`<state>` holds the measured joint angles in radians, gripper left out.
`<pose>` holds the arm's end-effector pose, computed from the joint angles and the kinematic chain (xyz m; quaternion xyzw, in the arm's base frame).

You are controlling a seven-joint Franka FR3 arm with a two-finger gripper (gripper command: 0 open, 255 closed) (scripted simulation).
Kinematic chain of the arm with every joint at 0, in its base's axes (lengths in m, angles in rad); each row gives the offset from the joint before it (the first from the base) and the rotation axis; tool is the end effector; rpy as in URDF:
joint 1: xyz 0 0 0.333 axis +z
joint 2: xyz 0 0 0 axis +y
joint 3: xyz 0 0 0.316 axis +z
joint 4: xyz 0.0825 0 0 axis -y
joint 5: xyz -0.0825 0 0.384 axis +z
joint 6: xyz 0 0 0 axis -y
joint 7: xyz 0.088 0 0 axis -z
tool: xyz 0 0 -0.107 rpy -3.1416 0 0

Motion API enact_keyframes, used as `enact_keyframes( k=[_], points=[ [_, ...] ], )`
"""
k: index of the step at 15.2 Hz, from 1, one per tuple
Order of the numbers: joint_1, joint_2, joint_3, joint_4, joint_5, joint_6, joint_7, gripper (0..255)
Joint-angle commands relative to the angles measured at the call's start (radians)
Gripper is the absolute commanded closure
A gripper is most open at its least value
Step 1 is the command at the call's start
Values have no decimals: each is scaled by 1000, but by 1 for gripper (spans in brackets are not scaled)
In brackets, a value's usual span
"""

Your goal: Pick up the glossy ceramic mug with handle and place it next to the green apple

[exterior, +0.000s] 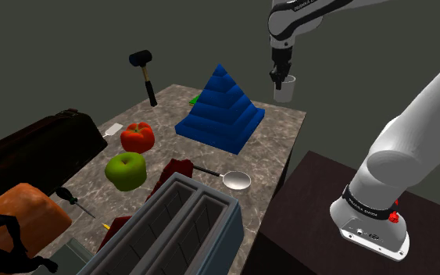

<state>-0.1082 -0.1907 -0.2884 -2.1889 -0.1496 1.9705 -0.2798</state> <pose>0.4476 -0.2027 0.4616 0.9987 -0.0251 -0.0295 0.0336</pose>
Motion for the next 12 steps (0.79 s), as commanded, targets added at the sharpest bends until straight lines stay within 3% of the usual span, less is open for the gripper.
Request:
enact_keyframes(
  k=[1, 12],
  points=[
    [1, -7, 2, 21, 0, -28, -1, 255],
    [4, -29, 10, 147, 3, -176, -10, 255]
  ],
)
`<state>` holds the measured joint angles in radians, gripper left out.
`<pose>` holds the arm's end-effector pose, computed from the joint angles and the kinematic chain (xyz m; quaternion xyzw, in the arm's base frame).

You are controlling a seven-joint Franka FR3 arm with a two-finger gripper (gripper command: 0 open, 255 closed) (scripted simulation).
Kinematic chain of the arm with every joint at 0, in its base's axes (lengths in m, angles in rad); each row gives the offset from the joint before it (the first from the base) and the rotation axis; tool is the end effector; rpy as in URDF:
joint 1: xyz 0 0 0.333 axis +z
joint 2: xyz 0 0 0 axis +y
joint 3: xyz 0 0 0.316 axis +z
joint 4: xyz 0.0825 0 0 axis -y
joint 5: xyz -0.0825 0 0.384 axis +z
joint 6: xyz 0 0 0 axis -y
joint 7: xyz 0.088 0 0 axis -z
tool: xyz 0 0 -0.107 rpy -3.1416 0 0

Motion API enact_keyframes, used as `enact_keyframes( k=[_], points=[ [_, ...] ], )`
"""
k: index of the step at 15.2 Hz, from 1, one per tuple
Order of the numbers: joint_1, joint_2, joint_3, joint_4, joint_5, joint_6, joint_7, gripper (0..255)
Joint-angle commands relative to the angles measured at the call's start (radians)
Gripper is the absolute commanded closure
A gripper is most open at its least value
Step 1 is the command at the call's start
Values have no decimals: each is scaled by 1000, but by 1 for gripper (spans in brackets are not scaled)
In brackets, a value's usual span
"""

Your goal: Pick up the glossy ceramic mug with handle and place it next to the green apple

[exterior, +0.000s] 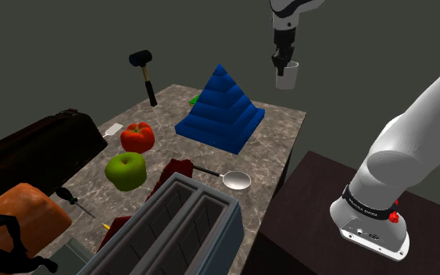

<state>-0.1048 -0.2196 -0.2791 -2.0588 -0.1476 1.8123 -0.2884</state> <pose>0.4475 -0.2029 0.5235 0.9987 -0.0251 -0.0295 0.0335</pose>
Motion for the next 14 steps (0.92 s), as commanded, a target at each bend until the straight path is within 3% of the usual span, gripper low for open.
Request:
enact_keyframes(
  k=[1, 3, 14],
  points=[
    [1, -1, 2, 30, 1, -31, -2, 255],
    [1, -2, 3, 47, 2, -49, -3, 255],
    [111, -44, 175, 2, 48, -73, 265, 255]
  ],
)
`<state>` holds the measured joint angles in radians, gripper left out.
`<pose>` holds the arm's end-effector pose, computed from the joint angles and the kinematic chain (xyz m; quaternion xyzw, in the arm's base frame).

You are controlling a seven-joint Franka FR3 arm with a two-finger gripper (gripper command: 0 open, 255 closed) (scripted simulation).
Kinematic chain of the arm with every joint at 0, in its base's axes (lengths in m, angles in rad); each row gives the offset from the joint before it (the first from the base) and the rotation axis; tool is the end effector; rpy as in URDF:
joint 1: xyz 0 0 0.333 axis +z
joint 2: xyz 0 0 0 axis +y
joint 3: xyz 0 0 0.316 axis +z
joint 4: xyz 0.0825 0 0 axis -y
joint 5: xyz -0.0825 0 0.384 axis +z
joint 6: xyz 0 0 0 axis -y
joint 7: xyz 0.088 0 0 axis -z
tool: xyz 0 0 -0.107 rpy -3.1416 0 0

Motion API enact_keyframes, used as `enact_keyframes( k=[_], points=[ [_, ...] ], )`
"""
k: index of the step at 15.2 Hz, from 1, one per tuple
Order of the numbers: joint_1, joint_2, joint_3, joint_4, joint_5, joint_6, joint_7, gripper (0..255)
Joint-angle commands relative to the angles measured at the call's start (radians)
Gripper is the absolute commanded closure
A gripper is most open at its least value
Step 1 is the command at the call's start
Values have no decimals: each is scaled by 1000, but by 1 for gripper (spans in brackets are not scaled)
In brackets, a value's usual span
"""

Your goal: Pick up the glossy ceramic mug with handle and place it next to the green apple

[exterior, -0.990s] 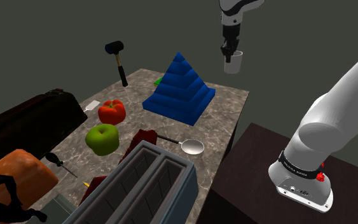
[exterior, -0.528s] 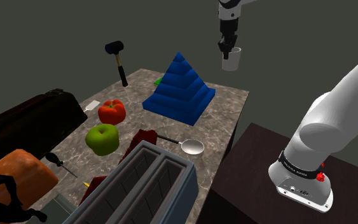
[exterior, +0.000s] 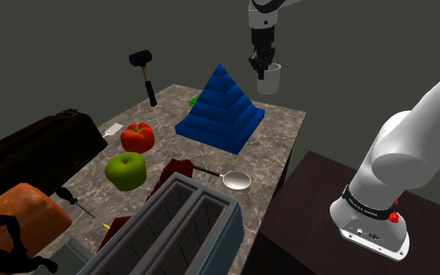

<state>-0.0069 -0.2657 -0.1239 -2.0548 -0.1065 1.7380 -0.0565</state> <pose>0.4665 -0.0760 0.5448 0.9987 -0.0243 -0.0295 0.0335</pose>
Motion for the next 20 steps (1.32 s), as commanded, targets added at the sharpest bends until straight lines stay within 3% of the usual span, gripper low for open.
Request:
enact_keyframes(
  k=[1, 11, 20],
  points=[
    [23, 5, 35, 0, 13, 0, 56, 255],
    [123, 86, 183, 87, 63, -21, 289, 255],
    [214, 241, 300, 264, 72, -52, 495, 255]
  ],
)
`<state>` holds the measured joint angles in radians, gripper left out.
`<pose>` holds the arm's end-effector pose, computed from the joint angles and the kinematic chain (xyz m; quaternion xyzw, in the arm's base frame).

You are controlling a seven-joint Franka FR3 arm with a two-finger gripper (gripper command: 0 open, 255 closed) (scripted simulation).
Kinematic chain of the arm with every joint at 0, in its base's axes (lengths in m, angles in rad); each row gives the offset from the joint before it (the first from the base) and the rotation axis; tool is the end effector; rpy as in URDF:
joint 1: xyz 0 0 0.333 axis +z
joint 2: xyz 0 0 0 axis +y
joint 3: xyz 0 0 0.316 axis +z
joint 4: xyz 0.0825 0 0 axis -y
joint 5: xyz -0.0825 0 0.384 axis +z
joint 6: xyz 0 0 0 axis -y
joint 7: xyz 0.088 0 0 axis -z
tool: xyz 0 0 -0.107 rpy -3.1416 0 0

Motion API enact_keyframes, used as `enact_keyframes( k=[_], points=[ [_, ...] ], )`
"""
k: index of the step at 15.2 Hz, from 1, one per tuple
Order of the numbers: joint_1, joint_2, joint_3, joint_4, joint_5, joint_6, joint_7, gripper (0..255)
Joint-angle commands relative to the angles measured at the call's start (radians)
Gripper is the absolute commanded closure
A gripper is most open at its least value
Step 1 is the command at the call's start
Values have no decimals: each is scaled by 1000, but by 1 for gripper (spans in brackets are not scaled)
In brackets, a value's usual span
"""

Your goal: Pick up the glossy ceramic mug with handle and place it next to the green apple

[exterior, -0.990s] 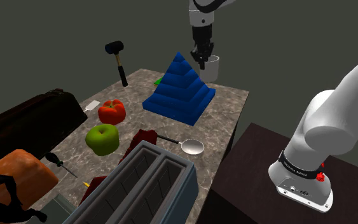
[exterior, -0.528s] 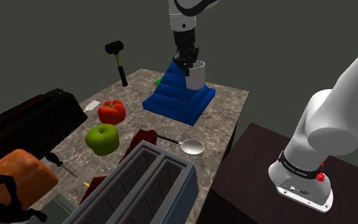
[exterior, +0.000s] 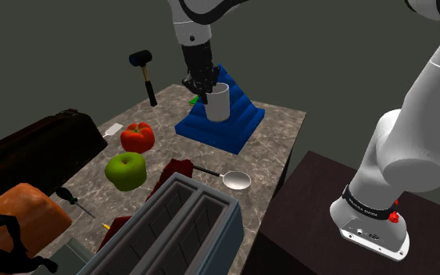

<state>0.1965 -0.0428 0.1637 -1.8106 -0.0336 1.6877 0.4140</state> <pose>0.5068 0.1889 0.5440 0.9987 -0.0245 -0.0298 0.0338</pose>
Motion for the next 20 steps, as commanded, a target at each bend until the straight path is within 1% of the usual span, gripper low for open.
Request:
enact_keyframes(
  k=[1, 7, 10, 12, 20],
  points=[
    [21, 40, 24, 46, -2, -7, 47, 255],
    [94, 194, 84, 236, -29, -53, 181, 255],
    [139, 286, 107, 358, -51, -88, 244, 255],
    [175, 359, 120, 459, -69, -120, 286, 255],
    [168, 348, 117, 336, -67, -7, 288, 255]
  ],
)
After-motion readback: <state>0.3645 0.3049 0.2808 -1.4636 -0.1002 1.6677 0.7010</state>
